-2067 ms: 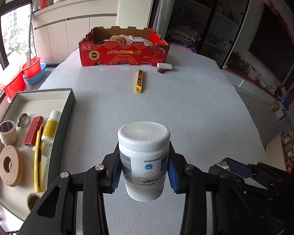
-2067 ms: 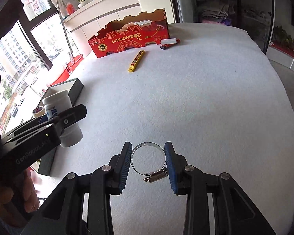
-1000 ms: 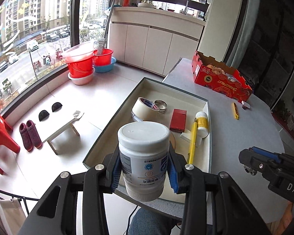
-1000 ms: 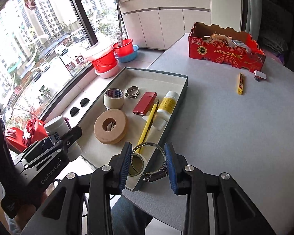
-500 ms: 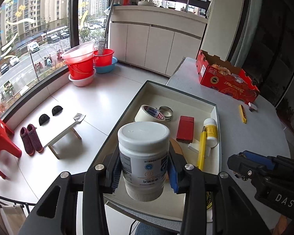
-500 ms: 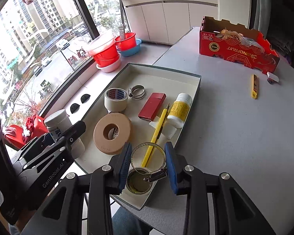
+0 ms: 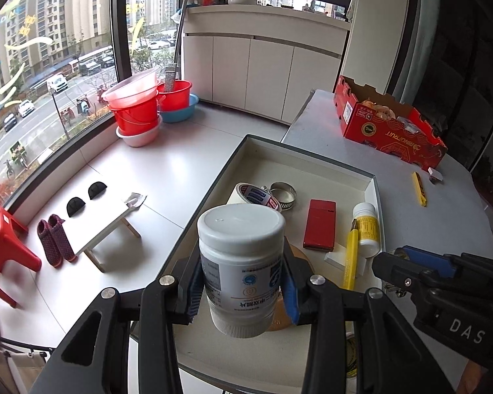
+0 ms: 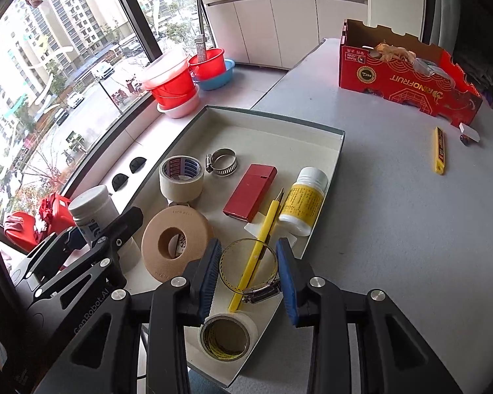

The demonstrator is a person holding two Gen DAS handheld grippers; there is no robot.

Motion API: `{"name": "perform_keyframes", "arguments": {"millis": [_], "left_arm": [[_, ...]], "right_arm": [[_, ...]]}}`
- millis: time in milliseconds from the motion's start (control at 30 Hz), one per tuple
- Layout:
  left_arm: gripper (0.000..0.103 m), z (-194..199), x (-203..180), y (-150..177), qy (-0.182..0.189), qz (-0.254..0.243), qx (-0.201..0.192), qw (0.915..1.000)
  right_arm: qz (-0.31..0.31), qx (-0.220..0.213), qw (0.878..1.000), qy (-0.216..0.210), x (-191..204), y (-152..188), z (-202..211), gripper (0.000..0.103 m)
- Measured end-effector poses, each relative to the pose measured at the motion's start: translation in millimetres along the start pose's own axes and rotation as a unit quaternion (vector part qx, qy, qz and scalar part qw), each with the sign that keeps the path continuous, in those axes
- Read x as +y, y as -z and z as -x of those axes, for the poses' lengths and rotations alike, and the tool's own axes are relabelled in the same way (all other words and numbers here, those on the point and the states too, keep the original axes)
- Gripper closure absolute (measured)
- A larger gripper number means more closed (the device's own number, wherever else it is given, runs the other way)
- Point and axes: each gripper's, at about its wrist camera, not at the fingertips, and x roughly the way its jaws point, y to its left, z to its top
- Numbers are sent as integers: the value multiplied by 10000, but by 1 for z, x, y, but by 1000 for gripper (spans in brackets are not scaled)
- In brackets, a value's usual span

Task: Organize rigid objects

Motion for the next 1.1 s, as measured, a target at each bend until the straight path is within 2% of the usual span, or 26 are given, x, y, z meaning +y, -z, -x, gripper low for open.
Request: {"name": "perform_keyframes", "arguments": {"millis": [433, 500, 533, 567, 600, 633, 667, 700, 733, 833, 933, 1000, 1100], "left_arm": [[60, -18, -2, 2, -16, -94, 196, 9998], [56, -18, -4, 4, -62, -180, 210, 9996], [48, -18, -4, 5, -141, -192, 196, 9995], [43, -17, -2, 6, -254, -171, 210, 9993], [31, -16, 2, 7, -329, -101, 218, 9992], [20, -15, 8, 8, -339, 1, 205, 9992], [16, -13, 14, 9, -299, 100, 201, 9993], [11, -11, 18, 11, -262, 174, 208, 9993], [10, -8, 20, 12, -276, 219, 208, 9992], [9, 4, 20, 18, -316, 224, 188, 9991], [9, 19, 18, 23, -72, 313, 149, 9994], [8, 29, 14, 26, 91, 322, 146, 9993], [0, 40, 5, 35, -398, 143, 617, 9972]], "right_arm": [[91, 211, 9997, 8, 6, -14, -33, 67], [146, 269, 9995, -44, 7, -15, -36, 66], [187, 243, 9995, 3, 7, -14, -35, 63], [233, 210, 9994, 117, 6, -14, -34, 54], [253, 193, 9992, 244, 4, -14, -32, 50], [230, 180, 9991, 307, 1, -13, -30, 39], [174, 148, 9993, 304, -4, -13, -26, 25], [107, 105, 9996, 259, -8, -12, -21, 18], [47, 62, 9998, 207, -12, -11, -16, 7], [-26, -102, 9998, 191, -15, -8, 3, 3], [-81, -71, 9996, 255, -13, -4, 18, 1], [-142, -87, 9998, 104, -12, 4, 28, 1], [-227, -145, 9996, 45, -9, 18, 43, 1]]}}
